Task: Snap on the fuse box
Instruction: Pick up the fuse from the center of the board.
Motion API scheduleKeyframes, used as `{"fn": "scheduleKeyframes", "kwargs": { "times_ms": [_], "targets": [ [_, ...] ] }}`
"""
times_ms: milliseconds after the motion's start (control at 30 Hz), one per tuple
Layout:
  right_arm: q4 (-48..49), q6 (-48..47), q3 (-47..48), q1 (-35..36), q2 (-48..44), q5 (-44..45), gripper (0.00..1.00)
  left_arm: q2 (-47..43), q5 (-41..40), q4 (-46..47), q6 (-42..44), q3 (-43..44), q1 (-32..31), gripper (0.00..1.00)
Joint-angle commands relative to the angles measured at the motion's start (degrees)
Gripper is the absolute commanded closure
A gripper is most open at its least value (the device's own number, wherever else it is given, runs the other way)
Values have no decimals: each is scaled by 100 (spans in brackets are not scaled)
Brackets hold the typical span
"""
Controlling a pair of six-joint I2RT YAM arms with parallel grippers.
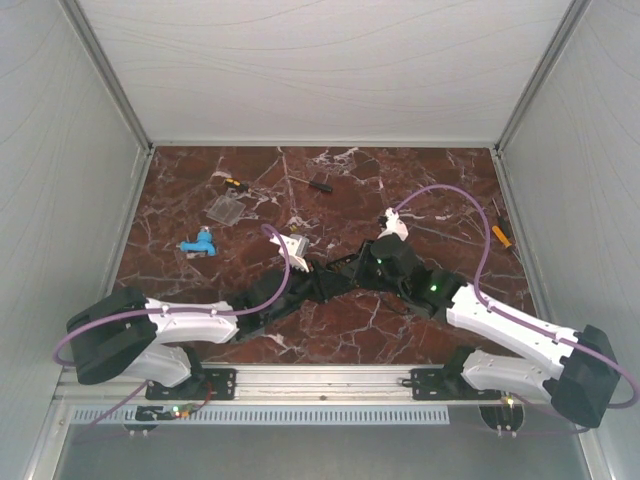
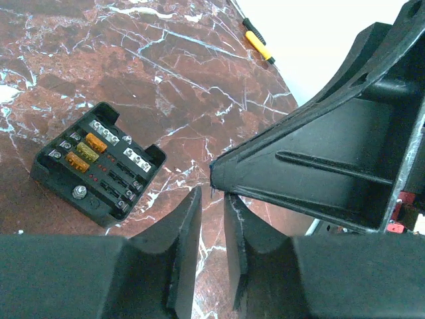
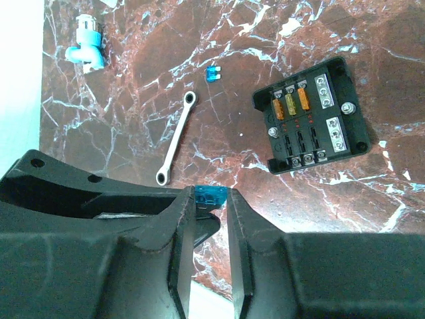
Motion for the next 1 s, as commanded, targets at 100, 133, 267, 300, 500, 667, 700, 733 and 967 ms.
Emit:
{"fn": "scheduleKeyframes", "kwargs": {
  "times_ms": [100, 133, 267, 300, 500, 667, 700, 733, 967],
  "targets": [
    [213, 336, -199, 13, -214, -193, 92, 44, -351, 779, 172, 229, -13, 93],
    [222, 343, -214, 12, -226, -190, 93, 37, -367, 780, 174, 229, -15, 96],
    [252, 420, -295, 8, -280, -143, 94, 5, -397, 812, 175, 187, -16, 100],
    [265, 427, -300, 7, -288, -142, 93, 1, -397, 818, 182, 176, -11, 100],
    [417, 295, -311, -16, -325, -209, 80, -25, -440, 815, 183, 113, -17, 100],
    [539, -537, -203, -339, -497, -542, 64, -152, -403, 791, 428, -63, -3, 100],
    [564, -718, -184, -455, -534, -672, 62, -193, -317, 853, 547, -128, 14, 100],
    [626, -907, -195, -579, -589, -823, 59, -246, -153, 925, 665, -187, 63, 100],
    [933, -2993, -115, -1345, -855, -2600, 33, -794, 2064, 941, 818, -529, 1030, 100]
  ]
}}
